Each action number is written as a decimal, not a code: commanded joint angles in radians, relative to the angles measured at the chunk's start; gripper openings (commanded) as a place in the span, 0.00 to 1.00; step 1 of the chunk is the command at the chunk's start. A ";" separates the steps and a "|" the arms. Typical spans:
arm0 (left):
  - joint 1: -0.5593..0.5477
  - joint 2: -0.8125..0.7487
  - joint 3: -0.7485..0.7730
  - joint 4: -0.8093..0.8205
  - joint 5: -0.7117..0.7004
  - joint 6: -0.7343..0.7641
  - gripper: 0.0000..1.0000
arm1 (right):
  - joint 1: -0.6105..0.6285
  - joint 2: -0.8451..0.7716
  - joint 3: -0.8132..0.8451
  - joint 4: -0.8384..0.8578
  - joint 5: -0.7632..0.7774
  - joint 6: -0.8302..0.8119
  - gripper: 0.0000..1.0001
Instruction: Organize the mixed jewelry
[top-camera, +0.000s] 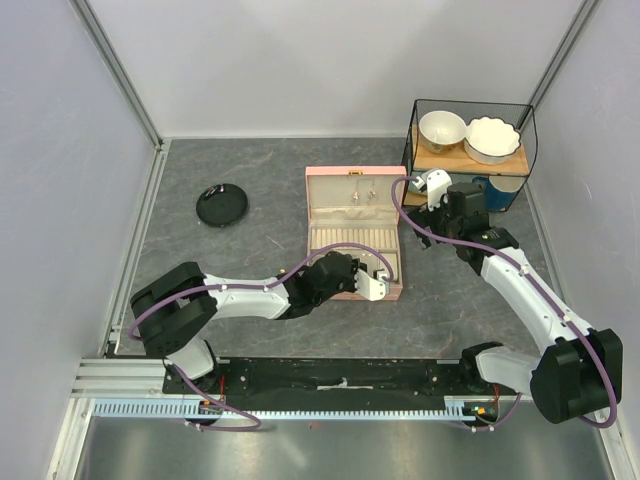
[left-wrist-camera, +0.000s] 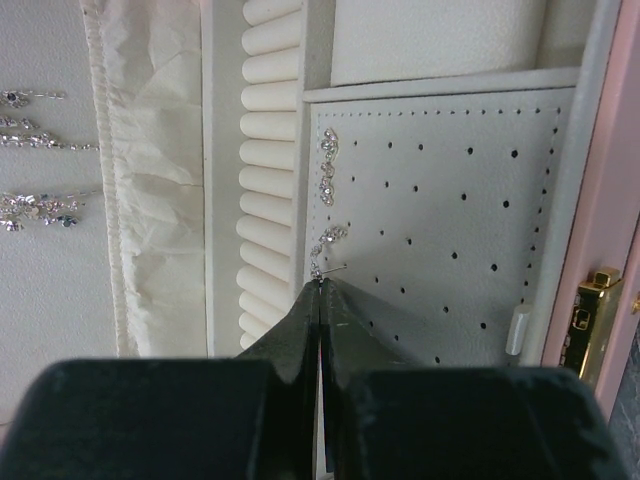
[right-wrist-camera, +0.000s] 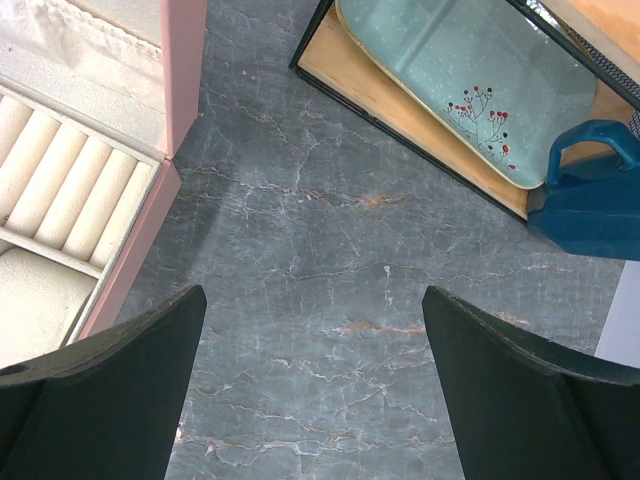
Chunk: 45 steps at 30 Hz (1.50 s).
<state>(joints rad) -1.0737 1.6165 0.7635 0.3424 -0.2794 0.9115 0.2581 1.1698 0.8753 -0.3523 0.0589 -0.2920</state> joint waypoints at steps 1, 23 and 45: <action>-0.019 -0.004 0.013 -0.017 0.040 -0.008 0.02 | 0.001 -0.021 -0.002 0.030 0.009 -0.004 0.99; -0.034 -0.035 0.011 -0.079 0.037 -0.003 0.11 | 0.000 -0.022 -0.002 0.032 0.010 -0.004 0.98; 0.083 -0.325 0.083 -0.399 0.080 -0.198 0.34 | -0.002 -0.019 0.001 0.032 0.007 -0.001 0.98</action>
<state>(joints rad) -1.0546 1.3708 0.7792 0.0471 -0.2466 0.8307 0.2581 1.1698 0.8749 -0.3523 0.0616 -0.2920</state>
